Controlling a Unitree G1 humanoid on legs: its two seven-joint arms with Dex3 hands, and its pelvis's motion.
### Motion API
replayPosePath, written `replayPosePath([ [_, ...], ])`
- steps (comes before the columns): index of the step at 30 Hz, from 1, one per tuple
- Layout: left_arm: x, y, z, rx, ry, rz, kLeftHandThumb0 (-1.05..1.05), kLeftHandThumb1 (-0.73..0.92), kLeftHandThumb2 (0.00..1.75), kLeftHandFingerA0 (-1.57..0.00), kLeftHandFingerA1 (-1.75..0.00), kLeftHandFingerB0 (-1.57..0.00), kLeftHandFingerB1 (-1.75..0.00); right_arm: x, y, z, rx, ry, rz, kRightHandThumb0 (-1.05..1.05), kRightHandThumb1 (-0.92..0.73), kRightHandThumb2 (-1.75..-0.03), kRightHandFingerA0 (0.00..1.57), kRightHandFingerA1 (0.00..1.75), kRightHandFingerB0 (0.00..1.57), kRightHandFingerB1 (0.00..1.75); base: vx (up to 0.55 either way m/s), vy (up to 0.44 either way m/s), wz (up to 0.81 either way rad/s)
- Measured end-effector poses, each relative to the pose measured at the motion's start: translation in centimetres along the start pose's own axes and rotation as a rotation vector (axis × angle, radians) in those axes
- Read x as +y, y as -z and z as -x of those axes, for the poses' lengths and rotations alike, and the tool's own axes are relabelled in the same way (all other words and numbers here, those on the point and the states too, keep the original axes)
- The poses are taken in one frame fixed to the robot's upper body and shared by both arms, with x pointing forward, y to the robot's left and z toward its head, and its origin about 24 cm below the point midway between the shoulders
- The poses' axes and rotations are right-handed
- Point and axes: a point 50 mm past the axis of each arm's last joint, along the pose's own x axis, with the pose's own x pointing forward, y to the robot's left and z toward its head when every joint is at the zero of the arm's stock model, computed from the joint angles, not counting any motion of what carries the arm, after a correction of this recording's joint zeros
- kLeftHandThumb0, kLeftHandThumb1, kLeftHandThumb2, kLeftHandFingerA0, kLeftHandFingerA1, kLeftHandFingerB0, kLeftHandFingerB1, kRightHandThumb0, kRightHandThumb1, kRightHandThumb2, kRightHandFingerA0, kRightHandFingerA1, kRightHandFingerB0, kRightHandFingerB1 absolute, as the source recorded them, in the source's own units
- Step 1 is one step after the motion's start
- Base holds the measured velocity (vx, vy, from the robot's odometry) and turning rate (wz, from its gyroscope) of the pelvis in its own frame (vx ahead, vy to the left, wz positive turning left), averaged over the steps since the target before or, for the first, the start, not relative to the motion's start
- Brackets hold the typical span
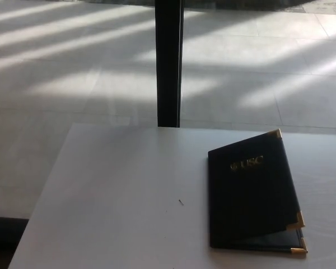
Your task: There is a diary kept infront of the robot and the robot uses its right hand to grab its cover and puses it to the left to open it.
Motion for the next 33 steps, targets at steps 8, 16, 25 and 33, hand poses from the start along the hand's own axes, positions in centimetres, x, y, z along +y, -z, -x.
replayPosePath([
  [8,1.9,-0.8,-0.1,-0.03,-0.071,0.222,-1.0,0.57,1.46,-0.03,-0.98,0.0,-0.9,-3.1,-2.8,0.2,-0.115,0.114,-0.234,-0.79,-0.92,-0.88,0.6,1.6,0.24,1.17,0.0,0.0,0.0],
  [16,2.8,-0.9,-0.1,-0.048,-0.112,0.393,-1.05,0.92,1.07,-0.14,-1.55,-0.13,-1.35,-6.6,-8.7,0.0,-0.299,0.228,-0.468,-0.83,-0.92,-0.78,0.46,1.31,0.38,1.18,0.0,0.0,0.0],
  [25,3.9,-1.2,0.0,-0.07,-0.145,0.532,-0.91,0.57,1.43,-0.15,-0.99,0.0,-0.85,-10.8,-21.4,2.2,-0.672,0.272,-0.78,-0.77,-0.82,-1.28,0.72,0.97,0.54,0.94,0.0,0.0,0.0],
  [33,3.9,-1.1,-0.1,-0.073,-0.151,0.598,-0.83,0.49,1.36,-0.13,-0.94,0.0,-0.82,-9.2,-28.0,5.9,-0.879,0.113,-0.911,-0.88,-0.78,-1.11,0.62,0.77,0.55,0.74,0.0,0.0,0.0],
])
